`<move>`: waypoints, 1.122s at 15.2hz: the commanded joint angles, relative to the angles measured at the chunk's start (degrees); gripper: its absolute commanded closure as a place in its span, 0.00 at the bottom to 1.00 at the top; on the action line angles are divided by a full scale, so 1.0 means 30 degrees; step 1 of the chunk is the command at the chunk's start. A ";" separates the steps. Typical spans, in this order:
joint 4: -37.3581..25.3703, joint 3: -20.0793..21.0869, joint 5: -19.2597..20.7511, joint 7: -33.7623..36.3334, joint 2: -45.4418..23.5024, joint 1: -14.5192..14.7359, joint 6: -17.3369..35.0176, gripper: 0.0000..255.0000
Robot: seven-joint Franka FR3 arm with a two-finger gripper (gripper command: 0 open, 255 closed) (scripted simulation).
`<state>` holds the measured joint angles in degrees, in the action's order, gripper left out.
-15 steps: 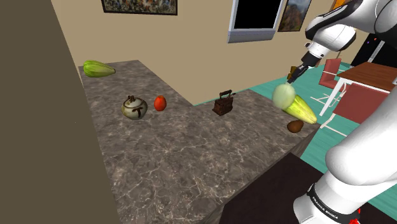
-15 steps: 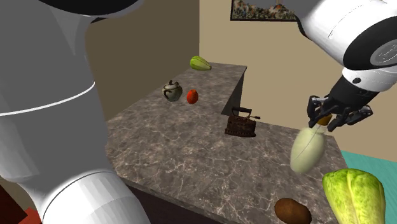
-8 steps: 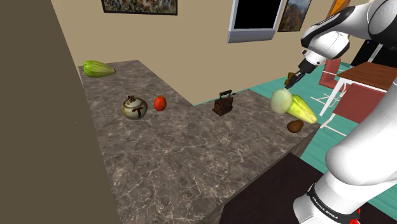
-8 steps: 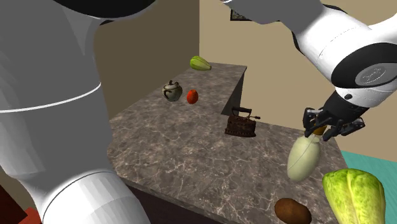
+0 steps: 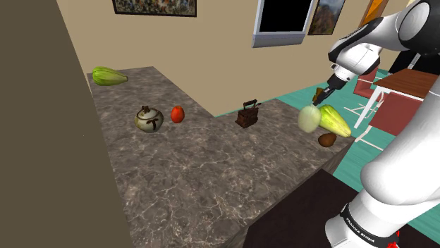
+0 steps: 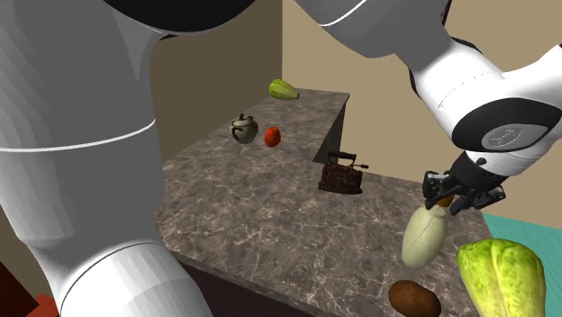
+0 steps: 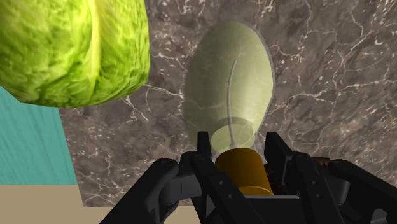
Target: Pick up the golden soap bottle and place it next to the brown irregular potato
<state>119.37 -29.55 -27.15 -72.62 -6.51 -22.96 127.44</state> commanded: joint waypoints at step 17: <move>-0.0780 -0.0382 0.1257 0.0760 0.1260 -0.0170 -0.1736 0.00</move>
<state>117.64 -30.37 -24.12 -70.58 -3.42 -23.22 123.51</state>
